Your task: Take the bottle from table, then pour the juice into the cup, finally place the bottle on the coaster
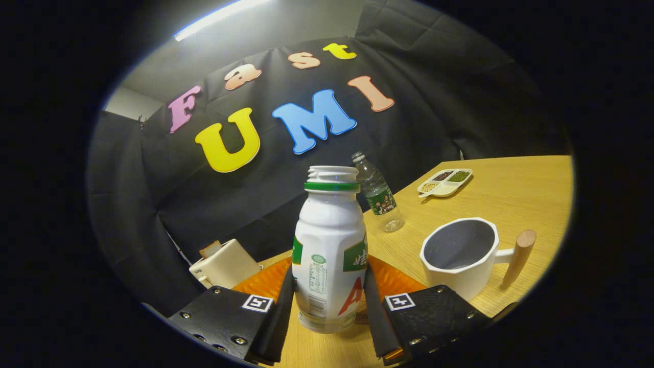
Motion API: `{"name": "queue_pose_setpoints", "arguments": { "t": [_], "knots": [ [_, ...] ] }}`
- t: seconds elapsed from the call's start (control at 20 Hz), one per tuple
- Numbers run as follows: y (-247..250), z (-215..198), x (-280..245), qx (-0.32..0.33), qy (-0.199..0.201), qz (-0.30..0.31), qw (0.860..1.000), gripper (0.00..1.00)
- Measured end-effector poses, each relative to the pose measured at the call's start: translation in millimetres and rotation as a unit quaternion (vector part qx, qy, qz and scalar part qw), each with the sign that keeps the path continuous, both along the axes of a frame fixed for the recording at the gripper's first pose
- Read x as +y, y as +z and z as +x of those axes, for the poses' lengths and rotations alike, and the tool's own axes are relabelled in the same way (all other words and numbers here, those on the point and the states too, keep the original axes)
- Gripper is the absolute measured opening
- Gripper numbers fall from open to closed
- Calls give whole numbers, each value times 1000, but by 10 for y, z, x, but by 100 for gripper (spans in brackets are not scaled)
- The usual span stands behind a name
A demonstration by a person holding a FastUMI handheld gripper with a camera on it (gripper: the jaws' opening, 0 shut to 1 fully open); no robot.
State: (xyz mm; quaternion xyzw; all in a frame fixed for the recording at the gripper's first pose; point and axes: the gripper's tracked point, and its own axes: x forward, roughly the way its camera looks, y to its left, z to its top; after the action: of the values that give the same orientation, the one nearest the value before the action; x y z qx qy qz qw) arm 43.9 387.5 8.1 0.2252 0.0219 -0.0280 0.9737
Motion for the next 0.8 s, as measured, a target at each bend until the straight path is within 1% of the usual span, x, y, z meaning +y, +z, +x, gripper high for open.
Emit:
{"name": "queue_pose_setpoints", "arguments": {
  "t": [0.15, 0.35, 0.55, 0.8],
  "knots": [
    [3, 24, 30, 13, -6, -65, 998, 65],
    [-16, 36, 141, 36, -9, -145, 989, 65],
    [-12, 38, 244, 44, -3, -193, 980, 65],
    [33, 56, 178, 50, -20, -247, 967, 65]
  ]
}}
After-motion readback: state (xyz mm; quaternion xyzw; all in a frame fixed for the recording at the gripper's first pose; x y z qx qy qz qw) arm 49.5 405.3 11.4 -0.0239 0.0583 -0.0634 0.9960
